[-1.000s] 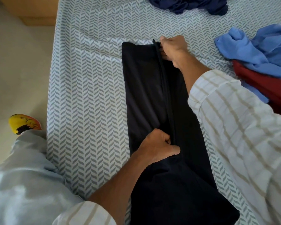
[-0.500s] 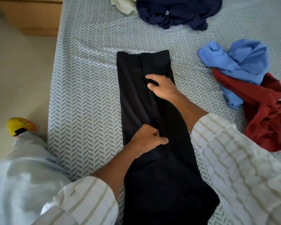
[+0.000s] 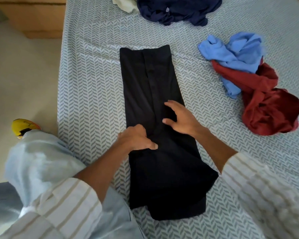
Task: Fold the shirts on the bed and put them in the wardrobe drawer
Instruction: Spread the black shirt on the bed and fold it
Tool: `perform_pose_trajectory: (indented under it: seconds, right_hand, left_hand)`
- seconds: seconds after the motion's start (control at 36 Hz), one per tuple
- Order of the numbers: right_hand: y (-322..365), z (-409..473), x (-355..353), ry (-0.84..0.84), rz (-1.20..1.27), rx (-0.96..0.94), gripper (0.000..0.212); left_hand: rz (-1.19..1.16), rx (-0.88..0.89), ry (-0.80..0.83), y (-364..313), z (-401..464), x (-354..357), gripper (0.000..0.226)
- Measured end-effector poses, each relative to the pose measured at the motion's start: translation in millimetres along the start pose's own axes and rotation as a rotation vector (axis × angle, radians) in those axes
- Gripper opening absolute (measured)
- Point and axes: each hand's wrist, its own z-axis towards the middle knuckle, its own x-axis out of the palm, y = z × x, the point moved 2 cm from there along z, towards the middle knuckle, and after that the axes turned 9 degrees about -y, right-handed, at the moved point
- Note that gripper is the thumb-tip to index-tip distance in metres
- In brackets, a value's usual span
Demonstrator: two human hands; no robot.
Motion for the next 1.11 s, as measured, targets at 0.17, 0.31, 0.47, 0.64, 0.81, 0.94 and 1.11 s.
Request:
perform_pose_trajectory:
  seconds: [0.17, 0.31, 0.47, 0.64, 0.81, 0.94, 1.11]
  right_hand:
    - [-22, -103, -3, -0.042, 0.004, 0.010, 0.066]
    - [-38, -163, -3, -0.010, -0.021, -0.098, 0.084]
    - [-42, -213, 1, -0.030, -0.126, -0.179, 0.083]
    - [-58, -229, 6, -0.277, -0.179, -0.222, 0.040]
    - [-67, -239, 2, -0.306, -0.224, -0.127, 0.025]
    - [-69, -247, -1, -0.318, -0.234, -0.026, 0.022]
    - [-69, -249, 2, -0.271, -0.211, -0.043, 0.033]
  left_hand:
    - [-0.229, -0.111, 0.030, 15, -14, 6, 0.071]
    - [-0.535, -0.172, 0.087, 27, -34, 21, 0.065]
    - [-0.633, -0.156, 0.033, 35, -59, 40, 0.047]
    - [-0.781, -0.173, 0.037, 43, -67, 56, 0.060]
    - [-0.998, -0.201, 0.037, 52, -73, 63, 0.047]
    - [-0.960, -0.171, -0.004, 56, -73, 71, 0.044]
    - [-0.901, -0.130, -0.138, 57, -69, 78, 0.048]
